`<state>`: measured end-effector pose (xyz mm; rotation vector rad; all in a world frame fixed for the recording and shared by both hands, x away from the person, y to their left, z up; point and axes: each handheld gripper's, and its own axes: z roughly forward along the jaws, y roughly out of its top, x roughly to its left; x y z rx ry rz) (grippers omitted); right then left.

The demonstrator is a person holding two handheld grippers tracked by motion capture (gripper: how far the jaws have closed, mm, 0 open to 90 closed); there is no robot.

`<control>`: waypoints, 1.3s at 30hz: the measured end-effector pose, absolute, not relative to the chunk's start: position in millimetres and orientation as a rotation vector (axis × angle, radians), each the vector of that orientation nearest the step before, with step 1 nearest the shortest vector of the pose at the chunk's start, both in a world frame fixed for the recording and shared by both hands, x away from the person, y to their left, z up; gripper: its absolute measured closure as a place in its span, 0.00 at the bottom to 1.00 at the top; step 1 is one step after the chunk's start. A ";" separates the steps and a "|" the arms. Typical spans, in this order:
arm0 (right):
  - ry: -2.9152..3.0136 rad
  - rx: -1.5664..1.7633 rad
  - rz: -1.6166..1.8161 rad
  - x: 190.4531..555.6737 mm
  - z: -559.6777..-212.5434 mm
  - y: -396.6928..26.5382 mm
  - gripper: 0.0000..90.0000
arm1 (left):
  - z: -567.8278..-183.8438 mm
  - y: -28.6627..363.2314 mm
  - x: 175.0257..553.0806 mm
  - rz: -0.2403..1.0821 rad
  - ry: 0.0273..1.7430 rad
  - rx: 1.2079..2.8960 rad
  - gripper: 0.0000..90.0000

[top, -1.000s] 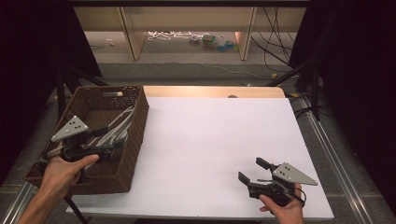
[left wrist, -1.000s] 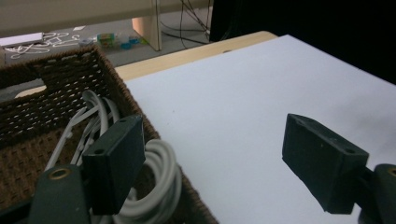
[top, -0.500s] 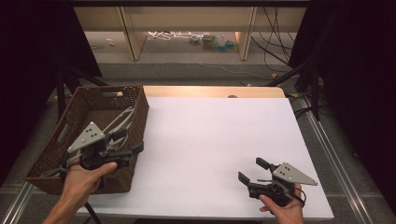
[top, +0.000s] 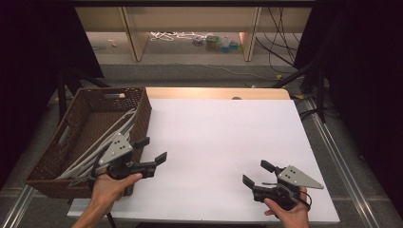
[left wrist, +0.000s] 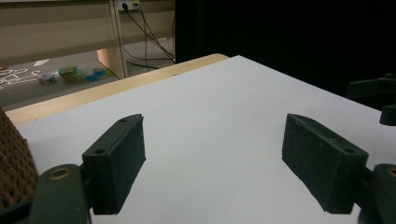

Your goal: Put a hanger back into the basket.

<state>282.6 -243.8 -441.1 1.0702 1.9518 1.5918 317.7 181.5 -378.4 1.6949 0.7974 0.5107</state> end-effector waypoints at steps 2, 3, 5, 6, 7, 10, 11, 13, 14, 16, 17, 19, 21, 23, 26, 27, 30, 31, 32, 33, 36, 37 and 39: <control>1.964 1.071 1.582 281.9 -440.5 -244.4 0.18 | -383.9 181.3 317.8 0.522 0.778 1.674 0.24; 1.955 1.069 1.586 281.8 -440.5 -244.1 0.18 | -387.1 181.7 317.2 0.531 0.776 1.673 0.24; 1.964 1.076 1.563 280.7 -438.8 -245.0 0.18 | -392.0 182.4 316.6 0.547 0.772 1.664 0.24; 1.964 1.077 1.578 280.4 -438.8 -244.7 0.18 | -394.8 182.9 316.2 0.554 0.763 1.659 0.24; 1.970 1.071 1.572 280.3 -438.7 -245.1 0.17 | -397.9 182.5 315.4 0.558 0.763 1.648 0.24; 1.959 1.066 1.574 280.3 -438.8 -244.7 0.17 | -403.8 183.3 313.8 0.606 0.727 1.656 0.23; 1.951 1.054 1.580 280.8 -438.9 -244.3 0.17 | -406.8 182.4 311.9 0.600 0.728 1.632 0.23; 1.945 1.044 1.577 280.0 -438.0 -244.5 0.17 | -410.7 181.8 306.9 0.611 0.723 1.629 0.22; 1.940 1.045 1.584 279.6 -437.7 -244.3 0.17 | -413.2 180.6 305.0 0.607 0.706 1.630 0.22; 1.951 1.051 1.577 277.9 -436.3 -244.4 0.17 | -418.5 179.2 300.8 0.603 0.687 1.647 0.20; 1.950 1.037 1.578 278.1 -436.6 -244.0 0.17 | -423.1 178.2 298.2 0.593 0.689 1.654 0.20; 1.945 1.016 1.579 277.8 -436.2 -242.7 0.17 | -428.7 177.6 296.3 0.583 0.693 1.674 0.20; 1.944 1.007 1.583 276.9 -435.4 -241.4 0.17 | -431.3 179.3 295.6 0.595 0.700 1.693 0.19; 1.947 1.018 1.566 276.3 -435.9 -240.8 0.17 | -432.2 182.6 296.4 0.578 0.727 1.674 0.19; 1.949 1.019 1.574 276.5 -437.5 -239.5 0.17 | -432.3 188.6 297.8 0.582 0.739 1.660 0.20; 1.978 1.019 1.553 275.8 -436.7 -239.9 0.17 | -433.0 188.1 297.0 0.566 0.748 1.640 0.20; 1.976 0.994 1.560 276.8 -437.8 -237.6 0.17 | -433.4 188.6 293.7 0.569 0.738 1.677 0.19; 1.986 0.986 1.564 277.1 -437.7 -237.8 0.17 | -434.5 187.7 293.2 0.560 0.734 1.670 0.19; 1.981 0.987 1.566 277.2 -438.0 -237.7 0.17 | -434.8 187.1 292.0 0.557 0.748 1.665 0.19; 1.981 0.992 1.567 277.1 -438.2 -237.8 0.17 | -433.7 188.7 292.1 0.572 0.745 1.679 0.19; 1.969 1.007 1.564 276.8 -438.1 -237.8 0.17 | -432.8 191.3 294.5 0.576 0.742 1.669 0.19; 1.971 1.003 1.566 276.8 -438.1 -237.8 0.17 | -433.0 191.1 294.4 0.572 0.747 1.666 0.19; 1.980 1.009 1.561 276.3 -438.0 -237.7 0.17 | -433.1 191.3 295.6 0.577 0.734 1.677 0.20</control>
